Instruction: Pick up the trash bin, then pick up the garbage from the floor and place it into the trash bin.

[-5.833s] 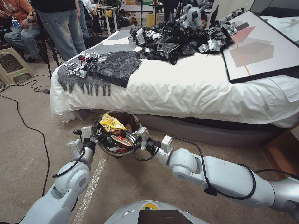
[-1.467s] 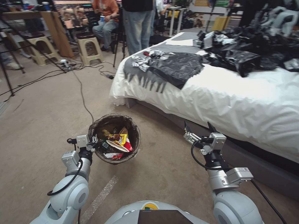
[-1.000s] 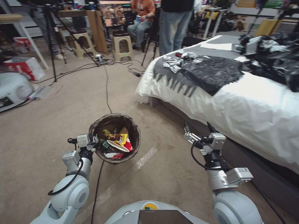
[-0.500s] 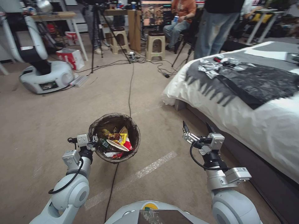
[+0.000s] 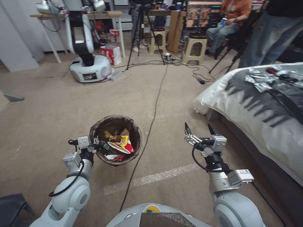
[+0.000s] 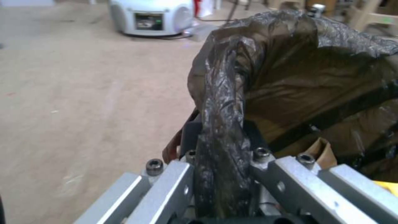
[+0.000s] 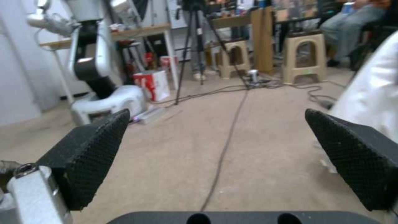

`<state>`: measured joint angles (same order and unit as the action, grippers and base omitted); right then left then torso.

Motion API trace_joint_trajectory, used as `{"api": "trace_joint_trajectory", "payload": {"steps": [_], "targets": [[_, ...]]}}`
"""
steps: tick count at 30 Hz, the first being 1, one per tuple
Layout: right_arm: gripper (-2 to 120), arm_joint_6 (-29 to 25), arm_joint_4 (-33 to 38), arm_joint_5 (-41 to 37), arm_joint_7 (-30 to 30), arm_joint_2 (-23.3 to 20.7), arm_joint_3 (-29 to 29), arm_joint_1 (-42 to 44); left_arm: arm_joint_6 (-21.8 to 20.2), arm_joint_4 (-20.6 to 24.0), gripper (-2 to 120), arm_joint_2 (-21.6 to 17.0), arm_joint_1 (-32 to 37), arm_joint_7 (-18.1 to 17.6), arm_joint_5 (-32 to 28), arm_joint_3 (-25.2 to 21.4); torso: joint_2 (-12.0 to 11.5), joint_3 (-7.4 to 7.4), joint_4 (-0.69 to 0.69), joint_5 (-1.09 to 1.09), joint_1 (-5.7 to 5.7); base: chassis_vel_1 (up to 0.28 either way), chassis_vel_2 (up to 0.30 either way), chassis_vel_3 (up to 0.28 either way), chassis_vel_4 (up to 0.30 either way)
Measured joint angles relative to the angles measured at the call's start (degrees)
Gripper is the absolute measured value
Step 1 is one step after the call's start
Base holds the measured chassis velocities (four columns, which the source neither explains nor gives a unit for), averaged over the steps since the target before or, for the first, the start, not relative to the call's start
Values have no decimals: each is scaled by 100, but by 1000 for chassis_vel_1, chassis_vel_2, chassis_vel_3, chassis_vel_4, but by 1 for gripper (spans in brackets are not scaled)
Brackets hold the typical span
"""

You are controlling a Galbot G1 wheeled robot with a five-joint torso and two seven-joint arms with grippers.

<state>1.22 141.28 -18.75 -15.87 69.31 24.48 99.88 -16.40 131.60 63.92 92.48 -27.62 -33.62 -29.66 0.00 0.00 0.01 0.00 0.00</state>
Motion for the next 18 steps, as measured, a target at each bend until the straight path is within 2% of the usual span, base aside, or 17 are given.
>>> {"api": "trace_joint_trajectory", "payload": {"steps": [9,10,11,13,18], "targets": [[99,-14,4,14,7,46,-4,15,-3,0,5,-3,-13,0,14,9,0,-1,-1,1,0,77,100,120,106],[100,-21,4,15,5,58,-4,12,-7,-1,5,-18,-17,5,46,12,0,0,-3,1,0,37,85,61,43],[100,-25,4,18,4,71,-5,10,-13,-4,5,-40,-26,3,56,13,0,-1,3,1,-1,15,38,61,3],[99,-26,2,21,4,77,-7,9,-18,-5,5,-55,-35,3,58,13,0,-1,3,1,0,8,19,30,2],[99,-31,-16,44,1,156,-19,12,-90,21,5,-144,-93,5,-27,22,0,0,-3,1,0,0,0,0,0]]}}
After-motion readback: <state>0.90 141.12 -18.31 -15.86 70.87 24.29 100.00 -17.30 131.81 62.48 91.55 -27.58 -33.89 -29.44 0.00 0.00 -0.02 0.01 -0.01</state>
